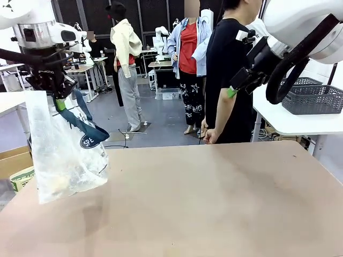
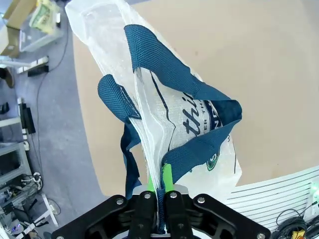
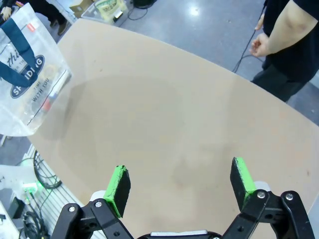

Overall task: Transfer purchased items from the store into the shopping bag.
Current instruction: Move the Reusable shopping bag to the right side of the table.

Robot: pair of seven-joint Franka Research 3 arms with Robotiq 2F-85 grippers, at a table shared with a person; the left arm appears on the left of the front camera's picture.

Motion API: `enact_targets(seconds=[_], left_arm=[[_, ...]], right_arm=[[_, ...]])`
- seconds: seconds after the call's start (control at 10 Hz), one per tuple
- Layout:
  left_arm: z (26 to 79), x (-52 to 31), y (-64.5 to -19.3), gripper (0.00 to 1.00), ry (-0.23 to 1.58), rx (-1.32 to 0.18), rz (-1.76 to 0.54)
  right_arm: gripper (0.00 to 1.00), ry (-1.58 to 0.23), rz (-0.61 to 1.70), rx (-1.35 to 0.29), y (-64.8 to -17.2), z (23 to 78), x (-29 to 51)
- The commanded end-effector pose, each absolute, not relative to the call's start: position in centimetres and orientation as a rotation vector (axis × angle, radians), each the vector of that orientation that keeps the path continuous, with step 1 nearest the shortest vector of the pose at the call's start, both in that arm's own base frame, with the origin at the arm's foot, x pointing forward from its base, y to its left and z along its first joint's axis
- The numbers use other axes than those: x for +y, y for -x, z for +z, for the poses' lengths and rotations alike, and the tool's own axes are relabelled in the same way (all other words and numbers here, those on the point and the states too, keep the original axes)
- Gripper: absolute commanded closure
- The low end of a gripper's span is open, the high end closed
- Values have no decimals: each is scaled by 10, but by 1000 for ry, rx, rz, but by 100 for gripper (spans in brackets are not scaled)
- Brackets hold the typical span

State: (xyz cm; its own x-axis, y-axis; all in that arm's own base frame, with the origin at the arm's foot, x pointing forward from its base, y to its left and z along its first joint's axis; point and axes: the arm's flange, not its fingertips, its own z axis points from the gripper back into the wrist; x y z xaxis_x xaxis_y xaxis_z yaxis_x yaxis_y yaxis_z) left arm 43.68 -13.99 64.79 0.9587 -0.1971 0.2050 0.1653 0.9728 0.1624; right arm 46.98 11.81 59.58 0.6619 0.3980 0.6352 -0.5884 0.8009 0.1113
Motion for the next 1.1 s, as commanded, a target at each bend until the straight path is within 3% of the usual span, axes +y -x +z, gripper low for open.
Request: enact_targets(seconds=[0.0, 0.6, 1.0], left_arm=[[646, -131, -452, 100, -139, -277, -283], [640, -27, -485, 100, -208, -450, -229], [618, 49, -488, 100, -198, -474, -239]], right_arm=[[0, -307, 568, -622, -468, 593, 118], [0, -307, 568, -622, -468, 593, 118], [0, -307, 568, -622, -468, 593, 118]])
